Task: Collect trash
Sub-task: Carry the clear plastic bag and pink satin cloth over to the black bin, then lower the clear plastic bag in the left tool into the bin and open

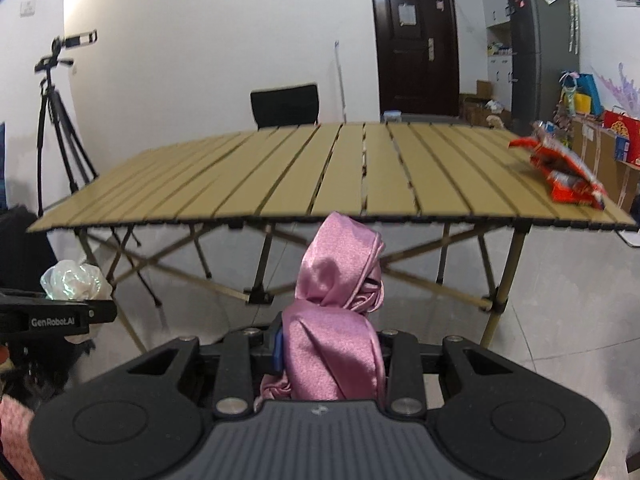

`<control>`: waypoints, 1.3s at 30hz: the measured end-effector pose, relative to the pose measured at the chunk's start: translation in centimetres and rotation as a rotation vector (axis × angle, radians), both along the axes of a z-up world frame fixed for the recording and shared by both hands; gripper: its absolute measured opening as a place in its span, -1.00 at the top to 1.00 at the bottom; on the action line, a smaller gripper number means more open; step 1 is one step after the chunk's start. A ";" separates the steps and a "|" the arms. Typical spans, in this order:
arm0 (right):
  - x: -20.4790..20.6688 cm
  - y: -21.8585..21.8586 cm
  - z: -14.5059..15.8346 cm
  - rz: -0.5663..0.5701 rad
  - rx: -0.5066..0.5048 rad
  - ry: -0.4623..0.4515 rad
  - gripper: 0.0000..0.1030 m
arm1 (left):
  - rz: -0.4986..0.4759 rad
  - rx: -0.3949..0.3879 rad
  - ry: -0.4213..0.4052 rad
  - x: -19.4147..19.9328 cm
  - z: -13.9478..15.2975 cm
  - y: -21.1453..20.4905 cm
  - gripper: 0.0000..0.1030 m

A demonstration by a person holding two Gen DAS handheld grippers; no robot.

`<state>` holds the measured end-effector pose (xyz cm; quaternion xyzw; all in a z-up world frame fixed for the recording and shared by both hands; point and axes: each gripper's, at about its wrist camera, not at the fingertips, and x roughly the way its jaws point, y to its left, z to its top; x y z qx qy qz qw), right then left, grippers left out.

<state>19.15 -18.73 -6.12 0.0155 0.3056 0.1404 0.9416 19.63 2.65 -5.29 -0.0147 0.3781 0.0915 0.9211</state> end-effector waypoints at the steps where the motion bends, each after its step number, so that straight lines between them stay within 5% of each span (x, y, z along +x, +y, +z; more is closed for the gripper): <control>1: -0.1 0.3 -0.5 0.005 -0.007 0.014 0.39 | 0.005 -0.001 0.013 -0.1 -0.5 0.1 0.24; 22: 0.9 3.7 -11.7 0.084 -0.165 0.302 0.39 | 0.069 -0.046 0.221 -0.5 -11.2 2.7 0.24; 39: 2.4 2.9 -15.2 0.070 -0.200 0.419 0.39 | 0.106 -0.075 0.298 1.1 -13.4 3.6 0.24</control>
